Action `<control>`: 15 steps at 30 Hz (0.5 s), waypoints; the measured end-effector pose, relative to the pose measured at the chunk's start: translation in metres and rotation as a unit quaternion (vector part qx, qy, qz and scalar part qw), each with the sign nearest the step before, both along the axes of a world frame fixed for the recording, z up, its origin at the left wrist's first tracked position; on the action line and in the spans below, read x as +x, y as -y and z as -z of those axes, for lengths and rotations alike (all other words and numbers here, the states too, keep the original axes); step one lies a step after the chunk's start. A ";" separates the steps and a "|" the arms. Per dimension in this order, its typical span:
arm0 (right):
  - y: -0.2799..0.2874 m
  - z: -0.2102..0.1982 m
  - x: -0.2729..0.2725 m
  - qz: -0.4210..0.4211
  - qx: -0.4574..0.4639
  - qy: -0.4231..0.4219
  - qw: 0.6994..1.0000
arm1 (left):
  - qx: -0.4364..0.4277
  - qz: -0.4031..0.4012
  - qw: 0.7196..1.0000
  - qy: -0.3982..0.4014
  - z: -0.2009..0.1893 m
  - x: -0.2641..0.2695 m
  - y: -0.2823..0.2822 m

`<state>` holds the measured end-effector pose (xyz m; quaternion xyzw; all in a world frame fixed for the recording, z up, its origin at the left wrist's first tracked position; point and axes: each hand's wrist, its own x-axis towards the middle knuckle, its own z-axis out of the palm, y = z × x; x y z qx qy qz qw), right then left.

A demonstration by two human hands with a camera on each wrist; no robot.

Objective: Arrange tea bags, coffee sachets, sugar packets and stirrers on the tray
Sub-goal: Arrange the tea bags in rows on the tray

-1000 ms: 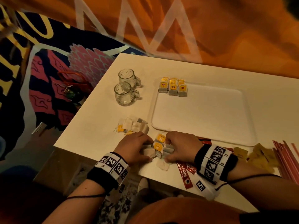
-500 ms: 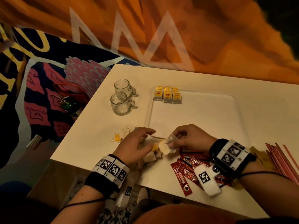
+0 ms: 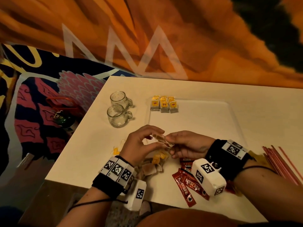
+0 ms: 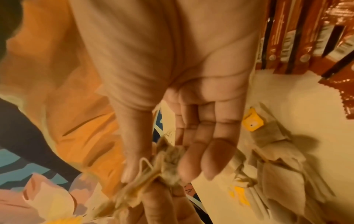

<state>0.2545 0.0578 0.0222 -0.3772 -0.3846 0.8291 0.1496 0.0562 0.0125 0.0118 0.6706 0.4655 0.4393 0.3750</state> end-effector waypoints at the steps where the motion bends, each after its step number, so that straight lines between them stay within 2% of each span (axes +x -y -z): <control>1: 0.000 0.000 -0.002 0.006 -0.006 -0.005 1.000 | -0.014 -0.009 1.000 0.017 0.002 -0.001 0.000; 4: 0.000 0.007 -0.008 0.031 -0.019 0.015 0.999 | -0.073 -0.032 0.992 0.095 0.008 -0.009 0.000; 6: 0.000 0.016 -0.014 0.018 0.031 0.110 0.993 | -0.109 -0.065 0.980 0.153 0.011 -0.016 0.000; 8: 0.002 0.027 -0.021 -0.043 0.128 0.246 0.960 | -0.138 -0.093 0.969 0.181 0.013 -0.023 -0.001; 10: 0.004 0.036 -0.031 -0.101 0.208 0.339 0.912 | -0.159 -0.110 0.963 0.186 0.014 -0.028 -0.001; 13: 0.004 0.037 -0.043 -0.144 0.304 0.393 0.856 | -0.177 -0.133 0.959 0.180 0.017 -0.034 -0.001; 15: 0.001 0.030 -0.044 -0.147 0.329 0.387 0.849 | -0.192 -0.144 0.954 0.179 0.019 -0.038 -0.002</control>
